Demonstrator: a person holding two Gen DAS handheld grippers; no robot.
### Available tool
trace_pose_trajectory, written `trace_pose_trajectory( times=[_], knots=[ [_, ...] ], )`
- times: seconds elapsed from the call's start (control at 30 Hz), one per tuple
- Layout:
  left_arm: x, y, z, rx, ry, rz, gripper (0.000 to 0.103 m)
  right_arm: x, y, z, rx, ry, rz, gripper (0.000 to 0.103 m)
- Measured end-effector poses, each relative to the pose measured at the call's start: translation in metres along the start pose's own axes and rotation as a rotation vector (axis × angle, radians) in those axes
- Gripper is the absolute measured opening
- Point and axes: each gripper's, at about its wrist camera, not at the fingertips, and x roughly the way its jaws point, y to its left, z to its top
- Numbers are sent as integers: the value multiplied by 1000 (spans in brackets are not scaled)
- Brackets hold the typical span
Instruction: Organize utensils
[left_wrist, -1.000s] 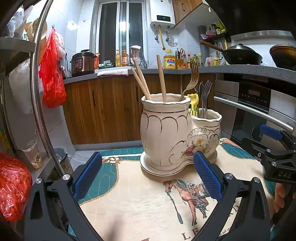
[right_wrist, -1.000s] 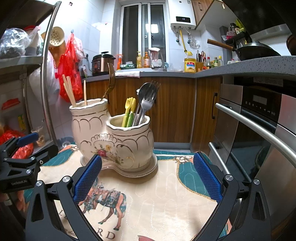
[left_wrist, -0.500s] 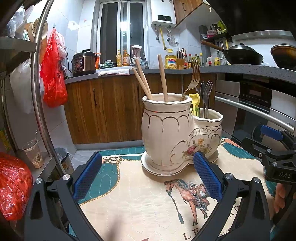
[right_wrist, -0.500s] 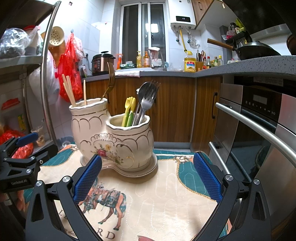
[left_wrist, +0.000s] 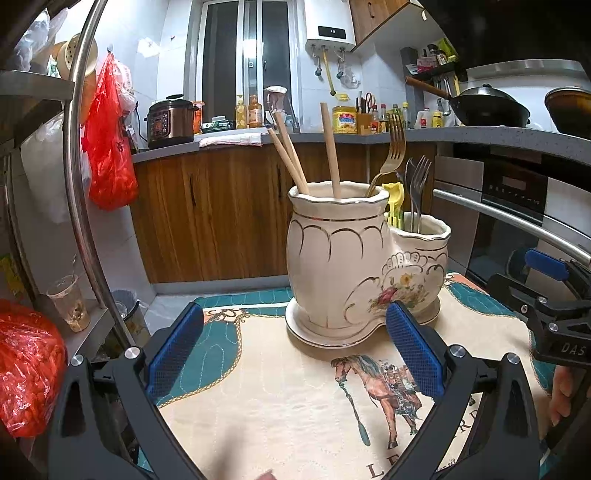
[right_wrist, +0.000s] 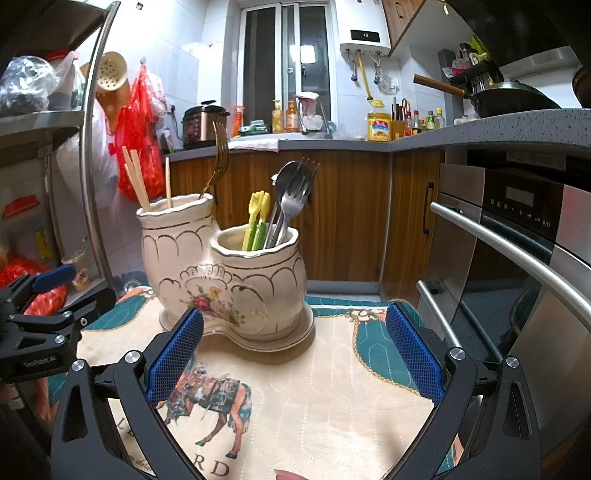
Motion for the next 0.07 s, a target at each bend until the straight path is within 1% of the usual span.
trace_pose_trajectory(
  times=[0.07],
  knots=[
    [0,0,0,1,0,-1,97,-1,1,0,1,1,0,98]
  ],
)
